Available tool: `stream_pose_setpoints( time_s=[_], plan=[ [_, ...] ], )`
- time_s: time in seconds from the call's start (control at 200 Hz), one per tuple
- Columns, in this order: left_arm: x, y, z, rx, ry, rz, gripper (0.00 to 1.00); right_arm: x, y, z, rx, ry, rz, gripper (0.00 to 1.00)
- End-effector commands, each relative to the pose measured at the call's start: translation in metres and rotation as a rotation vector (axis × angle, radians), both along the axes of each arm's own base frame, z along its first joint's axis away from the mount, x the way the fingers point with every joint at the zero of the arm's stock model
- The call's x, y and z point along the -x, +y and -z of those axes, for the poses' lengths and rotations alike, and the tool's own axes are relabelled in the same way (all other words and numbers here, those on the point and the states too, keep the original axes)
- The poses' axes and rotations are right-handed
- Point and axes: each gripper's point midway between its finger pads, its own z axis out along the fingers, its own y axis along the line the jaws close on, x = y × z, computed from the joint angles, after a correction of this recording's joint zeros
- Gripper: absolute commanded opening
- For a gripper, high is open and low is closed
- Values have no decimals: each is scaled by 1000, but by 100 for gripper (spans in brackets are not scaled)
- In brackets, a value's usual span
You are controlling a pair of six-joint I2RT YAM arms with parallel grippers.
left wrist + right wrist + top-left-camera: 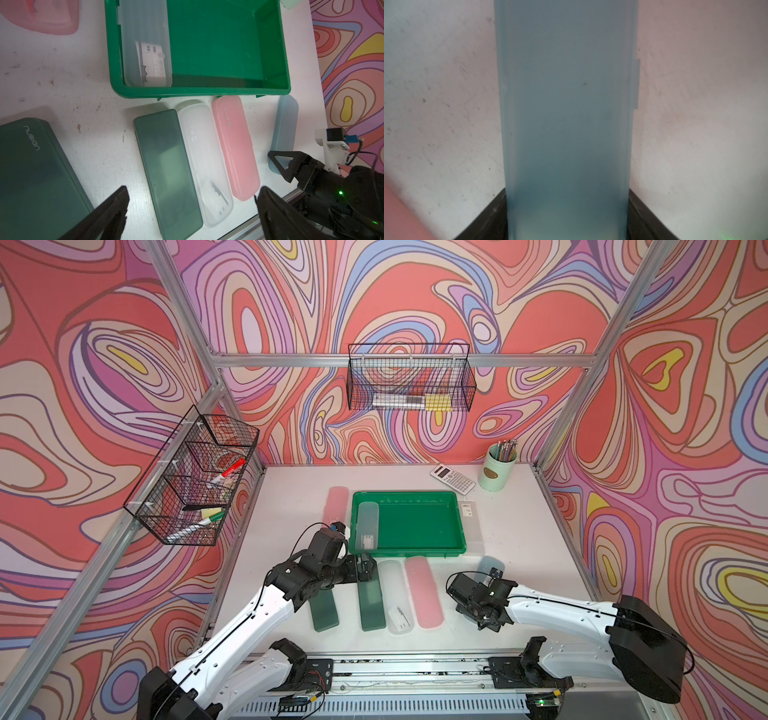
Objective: Put the pencil case into the storage box
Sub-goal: Pick up the pencil case from the center of the board.
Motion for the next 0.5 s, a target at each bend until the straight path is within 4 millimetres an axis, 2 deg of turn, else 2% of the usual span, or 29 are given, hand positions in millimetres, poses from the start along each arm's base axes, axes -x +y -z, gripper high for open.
stream_pose_setpoints(
  time_s=[0.0,0.195,0.371,0.496],
  plan=[
    [-6,-2,-13,8,-29,11,99,7,-2,9,-8,11,22,68],
    [-6,0,-23,-1,-37,13,99,5,0,-8,47,-20,10,65],
    [-5,-1,-34,18,-59,11,99,-7,3,-37,56,-85,13,65],
    [-4,-1,-41,30,-69,11,99,-8,-7,-58,55,-136,41,64]
  ],
)
